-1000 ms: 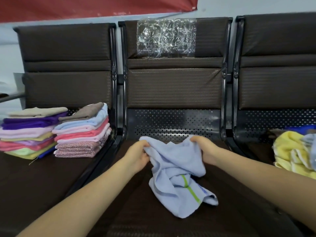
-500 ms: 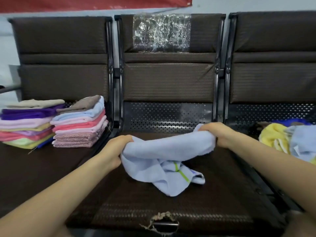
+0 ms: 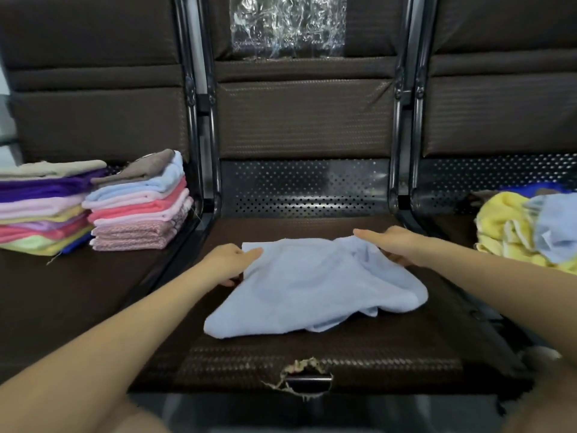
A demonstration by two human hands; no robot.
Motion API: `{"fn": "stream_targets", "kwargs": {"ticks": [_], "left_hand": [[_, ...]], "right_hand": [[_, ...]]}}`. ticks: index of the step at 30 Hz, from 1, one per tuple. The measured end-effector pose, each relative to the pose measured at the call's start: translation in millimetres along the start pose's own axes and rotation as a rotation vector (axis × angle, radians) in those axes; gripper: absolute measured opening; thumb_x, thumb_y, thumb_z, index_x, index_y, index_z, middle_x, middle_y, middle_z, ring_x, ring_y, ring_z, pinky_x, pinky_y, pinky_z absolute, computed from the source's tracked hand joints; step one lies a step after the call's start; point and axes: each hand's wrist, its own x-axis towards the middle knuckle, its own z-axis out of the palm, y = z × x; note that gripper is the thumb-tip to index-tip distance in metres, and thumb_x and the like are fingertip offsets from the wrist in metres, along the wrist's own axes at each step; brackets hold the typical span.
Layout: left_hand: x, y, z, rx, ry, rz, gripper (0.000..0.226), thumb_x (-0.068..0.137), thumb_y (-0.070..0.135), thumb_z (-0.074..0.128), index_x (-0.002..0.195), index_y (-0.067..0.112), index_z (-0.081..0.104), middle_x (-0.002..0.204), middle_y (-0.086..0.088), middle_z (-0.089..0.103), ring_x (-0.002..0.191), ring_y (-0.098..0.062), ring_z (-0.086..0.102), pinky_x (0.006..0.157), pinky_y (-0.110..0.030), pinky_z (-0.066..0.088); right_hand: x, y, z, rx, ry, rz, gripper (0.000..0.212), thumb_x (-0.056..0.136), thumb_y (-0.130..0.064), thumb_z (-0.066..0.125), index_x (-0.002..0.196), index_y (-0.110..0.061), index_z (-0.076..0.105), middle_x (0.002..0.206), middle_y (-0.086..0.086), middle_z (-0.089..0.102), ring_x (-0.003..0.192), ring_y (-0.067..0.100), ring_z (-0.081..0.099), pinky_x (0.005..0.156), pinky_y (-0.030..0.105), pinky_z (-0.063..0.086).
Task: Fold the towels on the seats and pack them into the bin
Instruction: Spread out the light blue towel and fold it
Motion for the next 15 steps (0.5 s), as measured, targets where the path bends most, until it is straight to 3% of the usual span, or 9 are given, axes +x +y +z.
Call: {"fn": "stream_targets", "kwargs": {"ticks": [2, 3, 6, 9, 10, 12, 15], "left_hand": [[12, 4, 8, -0.079, 0.045, -0.022, 0.066, 0.087, 0.056, 0.056, 0.131, 0.005, 0.053, 0.124, -0.01, 0.058, 0.098, -0.024, 0.062, 0.061, -0.028, 0.053], [17, 7, 11, -0.109, 0.054, -0.023, 0.071, 0.085, 0.054, 0.06, 0.134, 0.004, 0.05, 0.124, -0.012, 0.059, 0.098, -0.025, 0.062, 0.056, -0.026, 0.049], [29, 18, 27, 0.016, 0.002, -0.035, 0.061, 0.079, 0.047, 0.067, 0.118, 0.001, 0.06, 0.111, -0.012, 0.066, 0.093, -0.025, 0.064, 0.061, -0.026, 0.042], [38, 28, 24, -0.212, -0.041, -0.08, 0.032, 0.083, 0.037, 0.061, 0.096, 0.008, 0.063, 0.078, -0.005, 0.059, 0.064, -0.018, 0.054, 0.055, -0.024, 0.038], [43, 30, 17, -0.312, 0.004, -0.079, 0.03, 0.087, 0.034, 0.056, 0.099, 0.007, 0.063, 0.077, -0.005, 0.057, 0.065, -0.018, 0.053, 0.056, -0.024, 0.039], [54, 30, -2, -0.484, 0.127, -0.067, 0.034, 0.093, 0.031, 0.05, 0.111, 0.004, 0.061, 0.093, -0.009, 0.061, 0.083, -0.023, 0.059, 0.069, -0.028, 0.045], [75, 37, -39, -0.631, 0.351, 0.017, 0.034, 0.095, 0.022, 0.047, 0.12, 0.0, 0.056, 0.102, -0.016, 0.059, 0.087, -0.023, 0.053, 0.078, -0.033, 0.044]], "right_hand": [[3, -8, 11, 0.076, 0.051, -0.001, 0.091, 0.081, -0.063, 0.062, 0.142, -0.001, 0.037, 0.144, 0.014, 0.042, 0.126, 0.033, 0.048, 0.09, 0.041, 0.045], [4, -13, 17, 0.087, 0.046, -0.01, 0.076, 0.084, -0.055, 0.065, 0.136, -0.003, 0.044, 0.136, 0.013, 0.048, 0.123, 0.032, 0.049, 0.092, 0.041, 0.044], [17, -17, 30, 0.073, 0.012, -0.054, 0.031, 0.089, -0.028, 0.067, 0.106, -0.001, 0.064, 0.109, 0.011, 0.064, 0.093, 0.024, 0.058, 0.086, 0.036, 0.048], [29, -25, 36, 0.185, -0.03, -0.141, 0.027, 0.089, -0.022, 0.066, 0.102, 0.001, 0.07, 0.104, 0.014, 0.07, 0.089, 0.023, 0.064, 0.088, 0.038, 0.051], [29, -30, 33, 0.283, -0.026, -0.168, 0.025, 0.089, -0.022, 0.066, 0.106, -0.003, 0.069, 0.106, 0.013, 0.069, 0.092, 0.024, 0.065, 0.086, 0.038, 0.052], [37, -37, 19, 0.493, 0.012, -0.217, 0.023, 0.091, -0.019, 0.065, 0.112, -0.01, 0.065, 0.109, 0.01, 0.067, 0.094, 0.025, 0.064, 0.078, 0.035, 0.052], [58, -45, -4, 0.732, 0.106, -0.289, 0.029, 0.091, -0.011, 0.062, 0.119, -0.006, 0.064, 0.116, 0.012, 0.067, 0.097, 0.027, 0.065, 0.076, 0.033, 0.052]]}}
